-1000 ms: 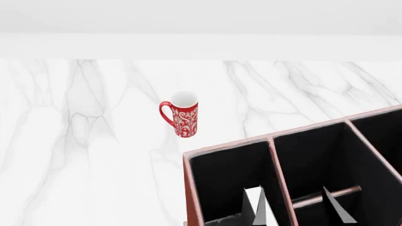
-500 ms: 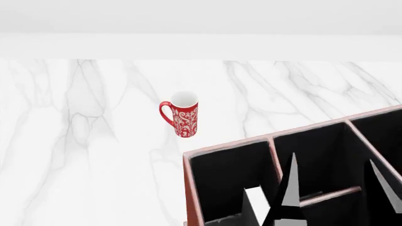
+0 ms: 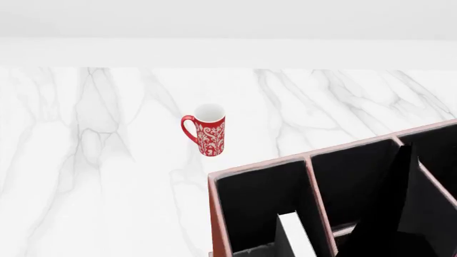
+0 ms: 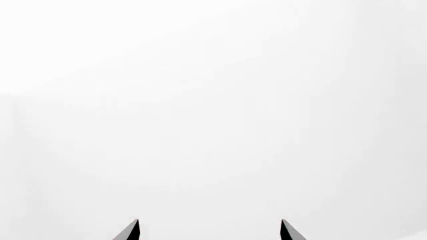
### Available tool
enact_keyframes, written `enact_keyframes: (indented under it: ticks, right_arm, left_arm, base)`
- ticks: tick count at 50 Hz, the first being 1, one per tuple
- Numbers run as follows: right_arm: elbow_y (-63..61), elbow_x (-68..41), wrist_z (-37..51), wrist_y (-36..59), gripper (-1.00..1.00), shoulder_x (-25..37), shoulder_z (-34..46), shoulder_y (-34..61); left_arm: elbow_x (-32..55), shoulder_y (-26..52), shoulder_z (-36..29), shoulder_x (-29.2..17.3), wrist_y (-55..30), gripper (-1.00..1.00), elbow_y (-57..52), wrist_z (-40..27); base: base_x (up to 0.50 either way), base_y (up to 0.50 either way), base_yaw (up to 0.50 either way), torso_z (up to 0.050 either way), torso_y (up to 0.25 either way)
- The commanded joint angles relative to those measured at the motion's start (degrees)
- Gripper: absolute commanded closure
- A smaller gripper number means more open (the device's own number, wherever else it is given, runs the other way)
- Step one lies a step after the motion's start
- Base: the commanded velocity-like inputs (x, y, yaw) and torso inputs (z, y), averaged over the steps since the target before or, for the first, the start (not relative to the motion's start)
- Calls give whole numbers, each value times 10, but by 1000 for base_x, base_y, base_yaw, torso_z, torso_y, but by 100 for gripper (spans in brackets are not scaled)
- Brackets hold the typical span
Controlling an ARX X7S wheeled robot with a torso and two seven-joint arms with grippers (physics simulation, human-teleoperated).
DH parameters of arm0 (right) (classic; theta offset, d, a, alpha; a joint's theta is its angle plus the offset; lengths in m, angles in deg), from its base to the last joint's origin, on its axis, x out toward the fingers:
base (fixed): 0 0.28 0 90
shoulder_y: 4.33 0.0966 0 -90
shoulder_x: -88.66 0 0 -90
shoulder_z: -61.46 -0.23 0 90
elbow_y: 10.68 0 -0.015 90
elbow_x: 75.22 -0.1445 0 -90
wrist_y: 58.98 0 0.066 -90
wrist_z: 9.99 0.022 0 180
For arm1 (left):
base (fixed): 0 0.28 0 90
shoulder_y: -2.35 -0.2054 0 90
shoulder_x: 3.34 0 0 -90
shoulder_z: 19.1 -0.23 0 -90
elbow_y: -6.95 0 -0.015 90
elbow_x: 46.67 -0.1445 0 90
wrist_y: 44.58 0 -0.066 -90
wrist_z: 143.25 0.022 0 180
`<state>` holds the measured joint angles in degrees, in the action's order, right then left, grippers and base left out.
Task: Pick up the book and place it in the left compartment of the caddy.
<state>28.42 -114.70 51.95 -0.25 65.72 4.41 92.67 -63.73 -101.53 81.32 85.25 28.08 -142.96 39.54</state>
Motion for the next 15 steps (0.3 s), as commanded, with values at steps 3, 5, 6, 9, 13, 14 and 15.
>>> enact_keyframes:
  ticks: [3,5,6,9,13,14,15]
  right_arm:
    - [-69,28,44,-42,-100,38,-61,-30]
    - [-80,36,56,-46,-100,46,-68,-34]
    - [-84,40,60,-46,-100,51,-70,-35]
    - [-90,53,77,-61,-100,68,-58,-27]
    - [-91,75,111,-88,-100,100,-17,5]
    - [-91,87,128,-101,-100,114,-6,15]
    - [-91,93,136,-109,-100,122,9,27]
  left_arm:
    - [0,-6,15,14,3,-100,-1,7]
    - [1,-6,15,14,3,-100,-1,6]
    - [1,-6,15,14,3,-100,-1,6]
    - [3,-6,16,14,3,-100,-1,6]
    - [5,-9,18,14,7,-100,-1,5]
    - [6,-10,18,14,8,-100,-1,5]
    - [7,-10,19,14,8,-100,-1,5]
  base:
    - [0,0,0,0,0]
    - [0,0,0,0,0]
    - [0,0,0,0,0]
    - [0,0,0,0,0]
    - [0,0,0,0,0]
    - [0,0,0,0,0]
    - [0,0,0,0,0]
